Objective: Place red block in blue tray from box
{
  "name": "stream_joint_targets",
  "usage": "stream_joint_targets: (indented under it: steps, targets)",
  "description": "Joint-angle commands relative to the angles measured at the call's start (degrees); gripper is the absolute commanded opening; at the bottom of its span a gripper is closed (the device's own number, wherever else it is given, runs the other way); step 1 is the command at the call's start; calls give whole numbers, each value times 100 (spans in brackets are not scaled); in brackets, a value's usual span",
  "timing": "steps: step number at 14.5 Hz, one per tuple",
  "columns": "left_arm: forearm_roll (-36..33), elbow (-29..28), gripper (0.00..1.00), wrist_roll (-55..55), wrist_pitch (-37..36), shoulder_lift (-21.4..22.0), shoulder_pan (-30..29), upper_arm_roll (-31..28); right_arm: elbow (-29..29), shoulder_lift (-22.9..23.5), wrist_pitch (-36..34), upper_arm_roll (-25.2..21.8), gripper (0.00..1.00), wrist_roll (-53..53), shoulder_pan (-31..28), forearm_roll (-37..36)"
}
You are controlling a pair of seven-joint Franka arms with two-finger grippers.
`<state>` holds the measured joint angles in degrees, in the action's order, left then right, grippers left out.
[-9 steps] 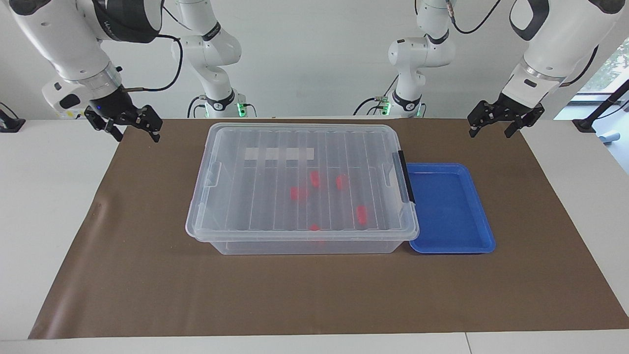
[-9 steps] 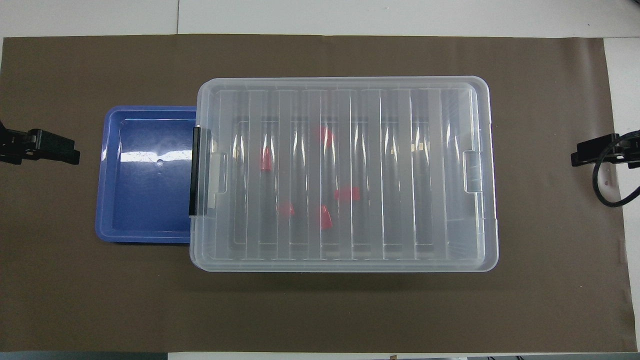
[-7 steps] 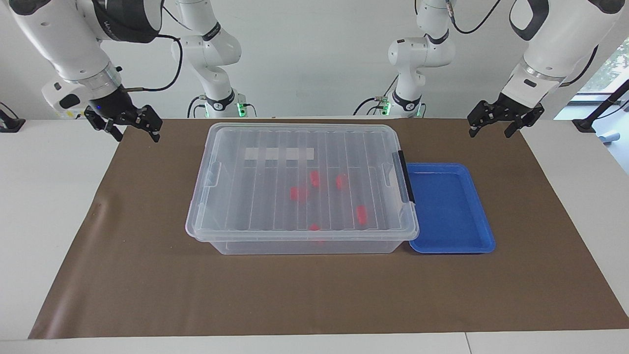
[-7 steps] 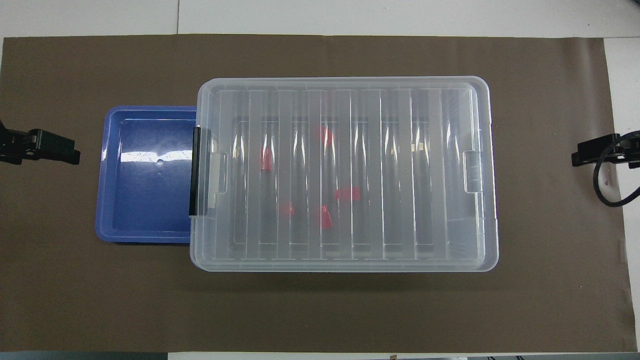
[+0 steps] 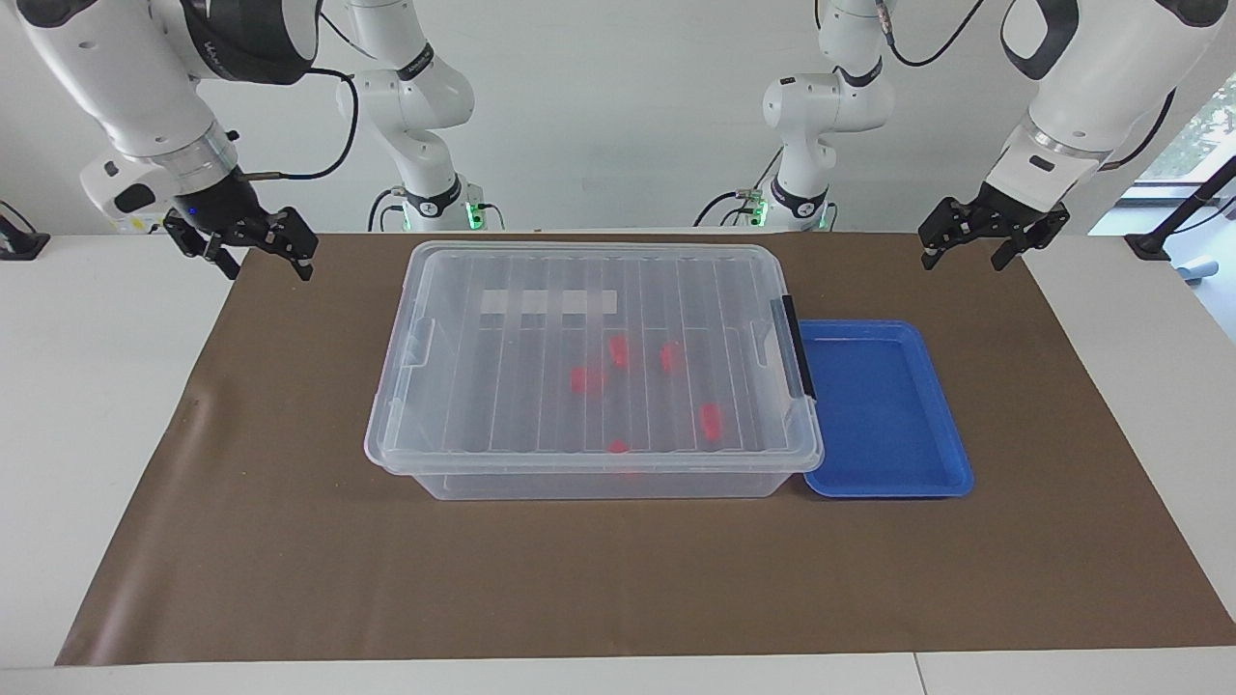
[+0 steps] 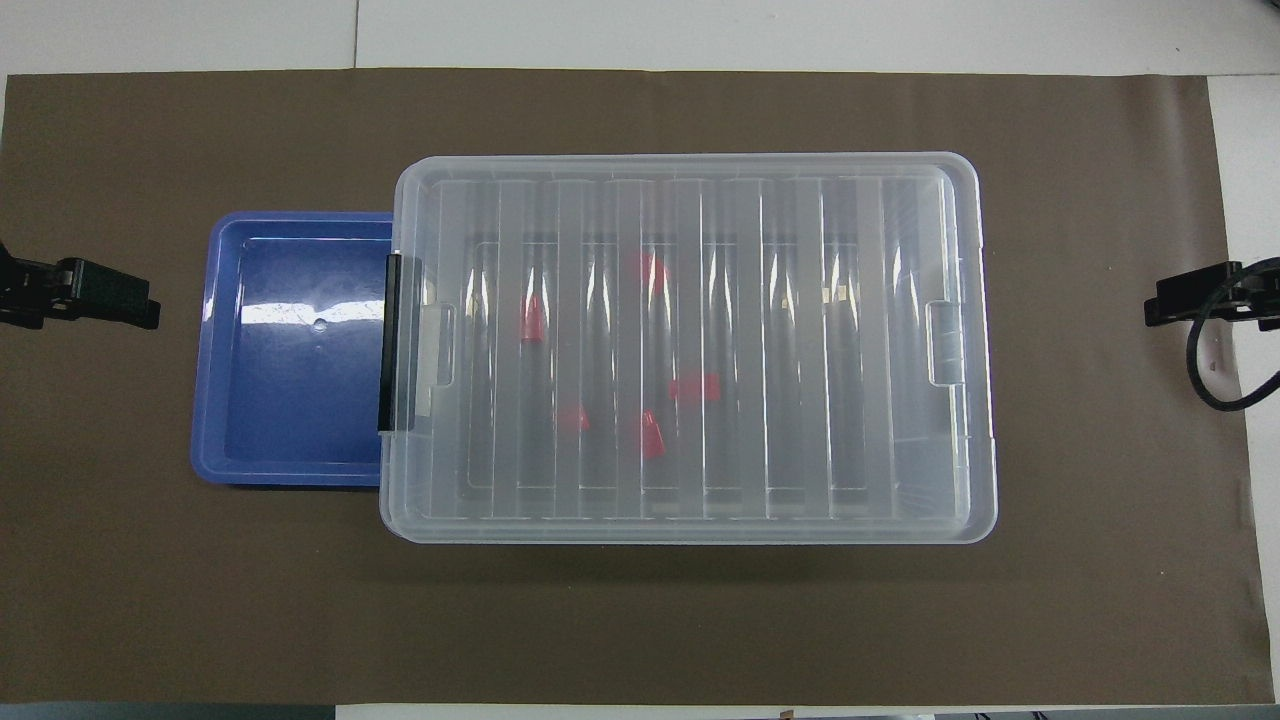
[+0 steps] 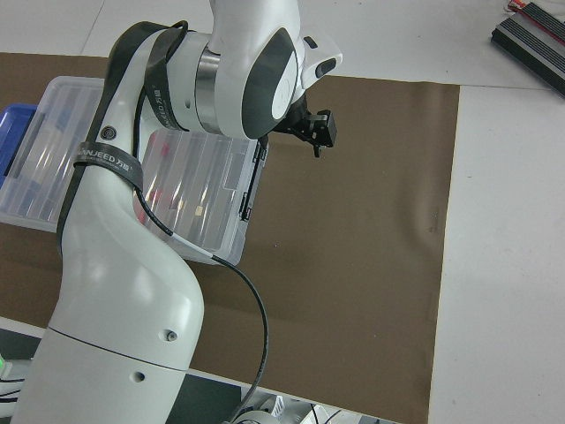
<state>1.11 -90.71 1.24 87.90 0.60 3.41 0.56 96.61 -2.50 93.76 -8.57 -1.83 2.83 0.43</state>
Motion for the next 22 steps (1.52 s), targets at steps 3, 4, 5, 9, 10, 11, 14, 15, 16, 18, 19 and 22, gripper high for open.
stream_joint_targets:
  steps: [3,4,5,9,10,11,14,15,16,18,19,22]
  targets:
    - [65,-87,100,52,25,63,-51,6,393,-31,686,66,100,218,155,63]
    - [65,-87,100,52,17,63,-51,6,402,30,783,66,100,427,244,63]
    - [65,-87,100,52,25,63,-51,6,420,109,854,66,100,577,366,63]
    - [65,-87,100,52,17,63,-51,6,814,180,1363,66,100,921,666,63]
    - [65,-87,100,52,25,63,-51,6,876,223,1443,66,100,1096,692,63]
    - [65,-87,100,52,25,63,-51,6,955,241,1487,66,100,1202,762,63]
    - [65,-87,100,52,25,63,-51,6,1114,303,1794,66,100,1317,885,72]
    - [65,-87,100,60,25,63,-51,6,1114,338,1812,66,100,1317,912,72]
    - [65,-87,100,52,25,63,-51,6,1132,382,1839,66,100,1326,912,72]
    - [65,-87,100,52,25,63,-51,6,1245,391,1987,66,100,1326,965,72]
    - [65,-87,100,52,25,63,-51,6,1403,373,2119,75,100,1326,1044,72]
    - [65,-87,100,52,25,63,-51,6,1615,373,2305,66,100,1300,1080,72]
